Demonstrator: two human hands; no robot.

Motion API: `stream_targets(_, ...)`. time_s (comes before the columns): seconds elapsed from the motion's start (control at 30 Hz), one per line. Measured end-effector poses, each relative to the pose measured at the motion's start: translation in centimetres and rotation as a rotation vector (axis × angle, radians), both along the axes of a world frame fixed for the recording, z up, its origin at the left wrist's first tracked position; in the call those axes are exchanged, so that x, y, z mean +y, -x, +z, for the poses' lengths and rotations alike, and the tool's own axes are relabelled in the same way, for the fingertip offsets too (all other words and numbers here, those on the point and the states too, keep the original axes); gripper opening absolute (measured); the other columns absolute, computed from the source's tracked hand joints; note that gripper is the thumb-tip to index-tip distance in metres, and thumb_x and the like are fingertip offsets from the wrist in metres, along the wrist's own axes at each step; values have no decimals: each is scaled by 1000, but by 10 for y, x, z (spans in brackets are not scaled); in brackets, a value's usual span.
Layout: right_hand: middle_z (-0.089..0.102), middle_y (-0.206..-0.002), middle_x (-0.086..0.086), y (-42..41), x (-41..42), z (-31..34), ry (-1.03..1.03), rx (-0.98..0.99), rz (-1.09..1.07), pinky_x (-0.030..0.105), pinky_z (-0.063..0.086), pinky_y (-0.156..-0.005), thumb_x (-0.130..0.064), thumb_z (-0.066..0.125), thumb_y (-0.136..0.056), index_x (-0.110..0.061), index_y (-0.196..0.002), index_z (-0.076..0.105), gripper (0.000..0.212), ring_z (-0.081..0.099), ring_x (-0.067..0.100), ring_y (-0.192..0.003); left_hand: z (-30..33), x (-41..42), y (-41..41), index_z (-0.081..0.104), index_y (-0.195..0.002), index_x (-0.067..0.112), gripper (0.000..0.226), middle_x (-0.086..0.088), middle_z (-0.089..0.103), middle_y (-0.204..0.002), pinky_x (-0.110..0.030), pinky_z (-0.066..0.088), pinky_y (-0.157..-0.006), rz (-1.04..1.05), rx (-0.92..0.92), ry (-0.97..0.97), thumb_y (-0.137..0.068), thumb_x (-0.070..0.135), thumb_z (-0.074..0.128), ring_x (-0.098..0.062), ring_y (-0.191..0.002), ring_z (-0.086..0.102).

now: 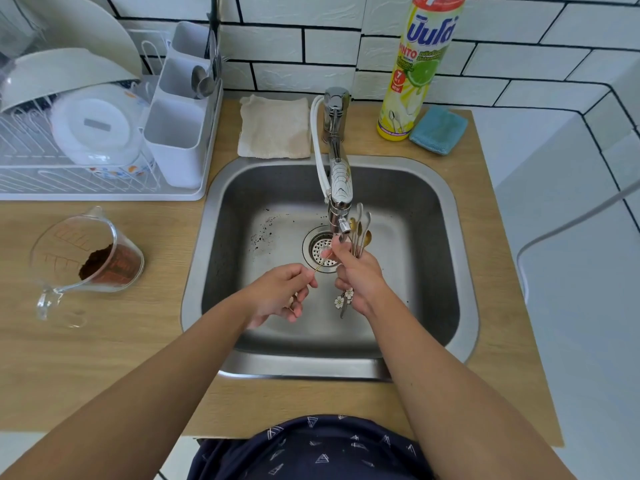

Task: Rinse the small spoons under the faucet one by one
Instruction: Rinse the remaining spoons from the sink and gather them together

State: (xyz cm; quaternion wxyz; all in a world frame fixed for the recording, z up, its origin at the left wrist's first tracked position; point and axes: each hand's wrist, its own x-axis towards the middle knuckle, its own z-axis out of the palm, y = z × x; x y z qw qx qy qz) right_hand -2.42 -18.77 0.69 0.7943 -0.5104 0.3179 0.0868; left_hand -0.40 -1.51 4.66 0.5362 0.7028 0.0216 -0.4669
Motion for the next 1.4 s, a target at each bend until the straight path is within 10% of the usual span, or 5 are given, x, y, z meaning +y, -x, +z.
stream_targets(0.47, 81, -97, 3, -2, 7, -1, 21, -15, -8, 20, 28, -40, -37, 60, -103, -12, -111, 72, 28, 25, 6, -41, 3, -9, -1, 54, -93, 9, 25, 0, 43, -61, -22, 33, -38, 64, -110, 24, -109, 26, 42, -11, -40, 40)
stream_targets(0.7, 79, -94, 10, 6, -1, -5, -35, -103, 81, 19, 28, -39, -29, 74, -94, -23, -106, 64, 16, 28, 6, -40, 4, 5, -6, 54, -88, 16, 26, 5, 31, -56, -17, 24, -34, 120, 282, 173, -106, 34, 48, -8, -36, 29)
stream_targets(0.97, 80, -92, 7, 6, 5, -4, 27, 19, 13, 20, 27, -39, -33, 74, -95, -15, -93, 69, 19, 27, 5, -40, -13, -13, -14, 53, -90, 13, 30, 4, 45, -57, -18, 22, -37, 159, -18, 84, -107, 34, 44, -7, -37, 30)
stream_targets(1.2, 79, -101, 12, 1, -29, 4, 44, -51, -291, 20, 26, -38, -26, 71, -98, -21, -82, 62, 19, 27, 5, -39, -20, -49, -21, 63, -107, 17, 9, 2, 72, -82, -16, 45, -54, 225, -104, 182, -102, 14, 56, -10, -68, 70)
stream_targets(1.4, 79, -91, 6, 3, -33, 6, 29, -46, -317, 19, 27, -37, -24, 69, -99, -15, -93, 59, 15, 28, 4, -37, -25, -73, -14, 69, -80, 13, 21, -4, 68, -63, -18, 41, -44, 444, -125, 159, -92, 30, 73, -12, -48, 64)
